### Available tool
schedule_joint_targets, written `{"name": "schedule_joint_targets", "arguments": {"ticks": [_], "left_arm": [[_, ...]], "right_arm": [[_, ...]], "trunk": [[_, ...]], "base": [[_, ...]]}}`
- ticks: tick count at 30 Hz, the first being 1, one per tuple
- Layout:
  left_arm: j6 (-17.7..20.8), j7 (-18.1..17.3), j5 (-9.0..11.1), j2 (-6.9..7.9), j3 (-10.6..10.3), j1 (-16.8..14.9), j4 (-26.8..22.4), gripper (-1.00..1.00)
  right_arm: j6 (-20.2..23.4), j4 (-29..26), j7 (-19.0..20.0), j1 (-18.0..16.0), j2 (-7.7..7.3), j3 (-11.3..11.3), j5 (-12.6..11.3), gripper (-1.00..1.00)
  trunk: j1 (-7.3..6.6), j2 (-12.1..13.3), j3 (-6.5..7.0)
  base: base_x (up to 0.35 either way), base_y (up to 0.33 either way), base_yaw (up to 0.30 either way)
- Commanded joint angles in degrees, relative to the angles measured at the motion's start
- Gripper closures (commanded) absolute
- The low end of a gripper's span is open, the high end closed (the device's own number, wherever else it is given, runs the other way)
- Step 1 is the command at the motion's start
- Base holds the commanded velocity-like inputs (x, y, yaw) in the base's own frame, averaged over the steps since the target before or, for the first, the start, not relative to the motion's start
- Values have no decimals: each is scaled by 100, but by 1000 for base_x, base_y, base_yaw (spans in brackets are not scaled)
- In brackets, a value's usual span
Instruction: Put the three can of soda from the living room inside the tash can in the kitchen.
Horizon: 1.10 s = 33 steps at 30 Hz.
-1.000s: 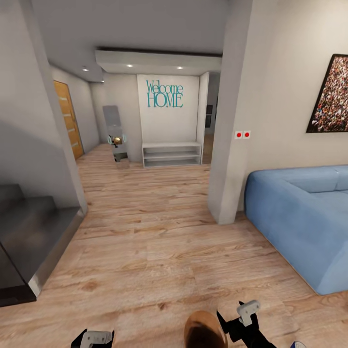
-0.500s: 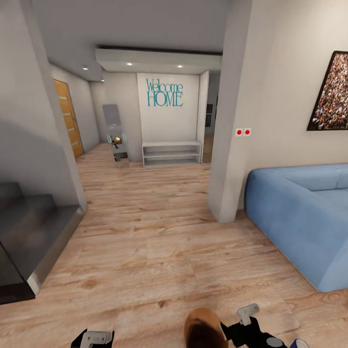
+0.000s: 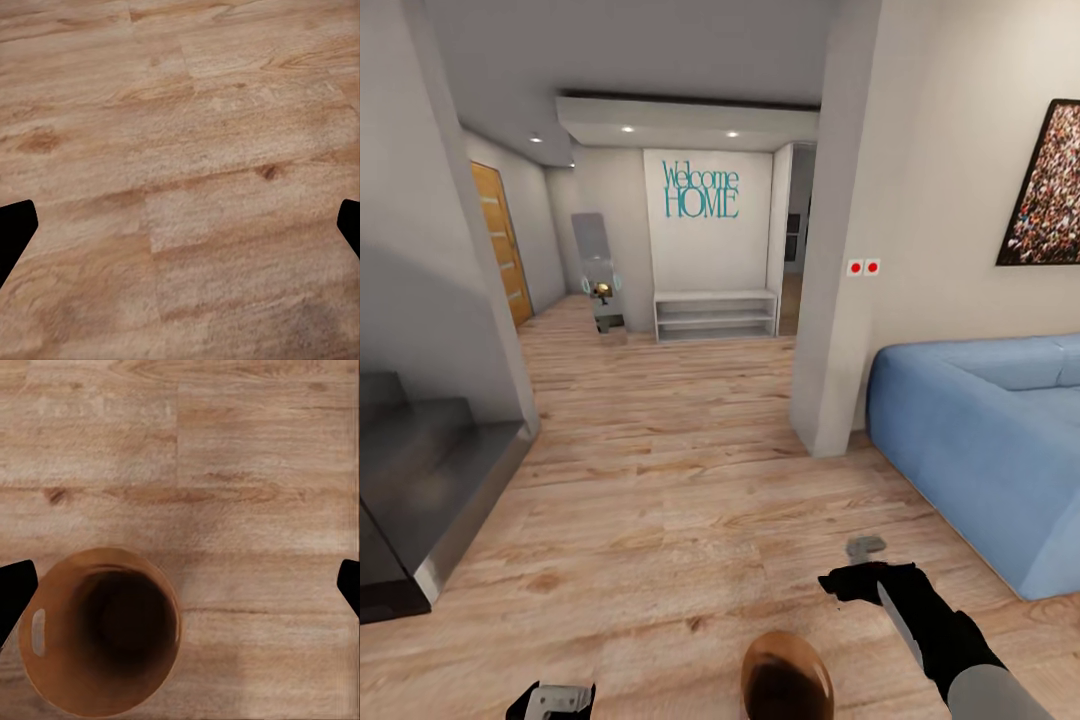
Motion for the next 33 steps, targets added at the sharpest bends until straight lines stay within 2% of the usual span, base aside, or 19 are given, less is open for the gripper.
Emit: {"name": "schedule_joint_targets", "arguments": {"ticks": [1, 4, 9, 19, 33], "left_arm": [[0, 0, 2, 1, 0, 0, -1, -100], [0, -1, -3, 3, -2, 0, -1, -100], [-7, -1, -3, 5, -3, 0, 0, -100], [-13, -1, 6, 5, -3, 0, -2, -100], [-10, -8, 7, 5, -3, 0, -1, -100]], "right_arm": [[45, 120, 15, -114, -6, -37, -1, -100], [90, 444, 41, -337, 4, -112, 9, -100], [62, 729, 55, -511, 41, -168, 12, -100], [62, 876, -14, -566, 275, -177, 13, -100], [84, 919, -36, -573, 426, -191, -1, -100]], "trunk": [[23, -42, -19], [89, -162, -73], [198, -363, -163], [418, -764, -342], [726, -1325, -594]], "base": [[0, 0, 0], [0, 0, 0], [0, 0, 0], [0, 0, 0], [0, 0, 0]]}}
